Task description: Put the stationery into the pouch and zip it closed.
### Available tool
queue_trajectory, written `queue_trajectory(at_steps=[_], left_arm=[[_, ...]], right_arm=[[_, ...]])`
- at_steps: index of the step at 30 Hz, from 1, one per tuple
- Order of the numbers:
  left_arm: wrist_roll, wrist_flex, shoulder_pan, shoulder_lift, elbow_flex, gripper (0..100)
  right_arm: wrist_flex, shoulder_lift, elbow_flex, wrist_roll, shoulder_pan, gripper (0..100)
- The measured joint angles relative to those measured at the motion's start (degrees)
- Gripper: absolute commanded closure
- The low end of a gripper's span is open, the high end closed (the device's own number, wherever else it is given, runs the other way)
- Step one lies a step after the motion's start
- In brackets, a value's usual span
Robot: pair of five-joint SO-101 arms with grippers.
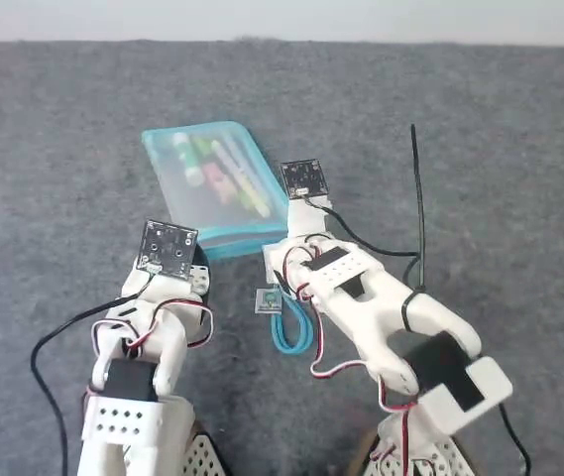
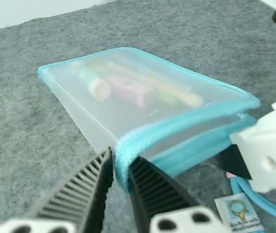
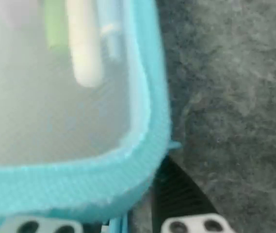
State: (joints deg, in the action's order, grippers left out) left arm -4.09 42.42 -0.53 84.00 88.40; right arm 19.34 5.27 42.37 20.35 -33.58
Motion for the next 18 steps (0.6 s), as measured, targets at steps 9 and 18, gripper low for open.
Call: queue_trajectory(at_steps=[9, 18], left_arm=[[0.00, 0.00, 0.26, 0.00, 0.00, 99], [-0.09, 0.00, 0.26, 0.00, -0.09, 99]], right_arm=[[9.41, -5.36, -0.18, -1.05, 8.09, 99.1], [34.11, -33.49, 0.44, -28.13, 7.91, 99.1]])
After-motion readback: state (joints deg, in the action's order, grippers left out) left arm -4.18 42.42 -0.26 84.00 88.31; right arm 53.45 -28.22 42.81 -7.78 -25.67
